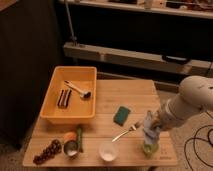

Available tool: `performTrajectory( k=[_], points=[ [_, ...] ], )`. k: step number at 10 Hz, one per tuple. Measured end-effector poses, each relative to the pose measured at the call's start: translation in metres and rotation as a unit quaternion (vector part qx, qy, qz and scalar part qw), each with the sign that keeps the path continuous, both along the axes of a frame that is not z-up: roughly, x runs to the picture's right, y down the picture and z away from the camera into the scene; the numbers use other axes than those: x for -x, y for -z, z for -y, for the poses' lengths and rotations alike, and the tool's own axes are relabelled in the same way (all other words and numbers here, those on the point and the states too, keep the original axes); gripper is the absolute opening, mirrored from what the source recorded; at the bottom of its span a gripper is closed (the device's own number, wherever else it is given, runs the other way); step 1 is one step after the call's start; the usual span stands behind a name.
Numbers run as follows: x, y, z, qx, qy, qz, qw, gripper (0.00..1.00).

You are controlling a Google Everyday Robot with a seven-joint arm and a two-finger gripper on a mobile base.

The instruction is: Place towel in plastic cup

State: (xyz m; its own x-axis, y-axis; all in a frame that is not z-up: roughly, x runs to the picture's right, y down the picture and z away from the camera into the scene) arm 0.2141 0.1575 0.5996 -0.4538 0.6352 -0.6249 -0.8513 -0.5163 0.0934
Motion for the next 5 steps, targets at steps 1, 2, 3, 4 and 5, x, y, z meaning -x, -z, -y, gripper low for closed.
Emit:
performTrajectory(
  k=[1, 2, 3, 4, 5],
  points=[
    [-0.003, 0.000, -0.004, 0.002, -0.001, -0.004, 1.0000, 0.00],
    [-0.010, 0.001, -0.010, 0.005, -0.005, -0.010, 0.9999, 0.00],
    [-0.015, 0.002, -0.015, 0.008, -0.008, -0.014, 0.9998, 0.00],
    [-0.014, 0.000, -0.018, 0.009, -0.008, -0.016, 0.9998, 0.00],
    [-0.017, -0.001, -0.022, 0.011, -0.010, -0.019, 0.9997, 0.00]
  ],
)
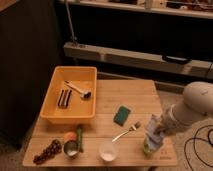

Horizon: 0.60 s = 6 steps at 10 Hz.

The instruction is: Place towel in plastic cup

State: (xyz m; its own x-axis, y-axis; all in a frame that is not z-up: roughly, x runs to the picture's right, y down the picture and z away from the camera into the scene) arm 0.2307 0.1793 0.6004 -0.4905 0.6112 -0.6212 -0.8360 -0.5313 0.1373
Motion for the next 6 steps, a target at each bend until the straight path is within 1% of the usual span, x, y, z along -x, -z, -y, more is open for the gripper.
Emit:
performTrajectory(
  k=[2, 4, 6],
  points=[
    [-0.008, -0.002, -0.012, 0.004, -0.009, -0.007, 0.9999, 0.00],
    [-0.008, -0.005, -0.019, 0.005, -0.010, -0.003, 0.9999, 0.00],
    [-0.007, -0.010, -0.029, 0.011, -0.010, 0.003, 0.9999, 0.00]
  ],
)
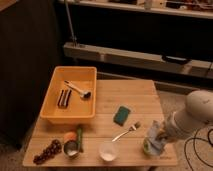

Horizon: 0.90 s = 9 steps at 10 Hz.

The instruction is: Place towel in plastic cup

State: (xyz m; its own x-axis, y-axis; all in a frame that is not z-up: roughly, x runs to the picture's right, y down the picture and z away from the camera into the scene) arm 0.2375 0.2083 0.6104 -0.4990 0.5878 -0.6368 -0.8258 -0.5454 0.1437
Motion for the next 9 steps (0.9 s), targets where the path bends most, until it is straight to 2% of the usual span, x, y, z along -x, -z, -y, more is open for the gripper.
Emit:
performTrajectory(
  k=[3, 6, 8, 9],
  points=[
    [0.003, -0.009, -0.016, 0.008, -0.006, 0.002, 1.0000, 0.00],
    [0.003, -0.013, -0.021, 0.005, -0.015, 0.000, 0.9999, 0.01],
    [0.002, -0.014, -0.023, 0.004, -0.019, 0.000, 0.9998, 0.13],
    [0.003, -0.015, -0.025, 0.003, -0.019, 0.001, 0.9998, 0.25]
  ],
)
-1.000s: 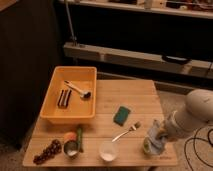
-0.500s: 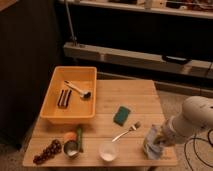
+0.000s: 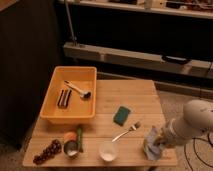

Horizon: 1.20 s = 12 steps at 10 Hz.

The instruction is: Place towel in plastic cup

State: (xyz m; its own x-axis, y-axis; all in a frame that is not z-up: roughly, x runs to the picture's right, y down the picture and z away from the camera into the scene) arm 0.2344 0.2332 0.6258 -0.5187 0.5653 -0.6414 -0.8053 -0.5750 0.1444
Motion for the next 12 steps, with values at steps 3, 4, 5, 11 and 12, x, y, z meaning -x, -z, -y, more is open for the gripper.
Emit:
performTrajectory(
  k=[3, 4, 5, 11, 12],
  points=[
    [0.000, -0.004, -0.003, -0.002, 0.000, -0.003, 1.0000, 0.55],
    [0.000, -0.006, -0.002, -0.003, 0.000, -0.005, 1.0000, 0.68],
    [0.001, -0.008, -0.002, -0.002, 0.002, -0.005, 1.0000, 0.74],
    [0.006, -0.018, 0.005, -0.005, 0.014, -0.018, 0.9997, 0.80],
    [0.003, -0.018, 0.003, -0.005, 0.015, -0.022, 0.9996, 0.80]
  ],
)
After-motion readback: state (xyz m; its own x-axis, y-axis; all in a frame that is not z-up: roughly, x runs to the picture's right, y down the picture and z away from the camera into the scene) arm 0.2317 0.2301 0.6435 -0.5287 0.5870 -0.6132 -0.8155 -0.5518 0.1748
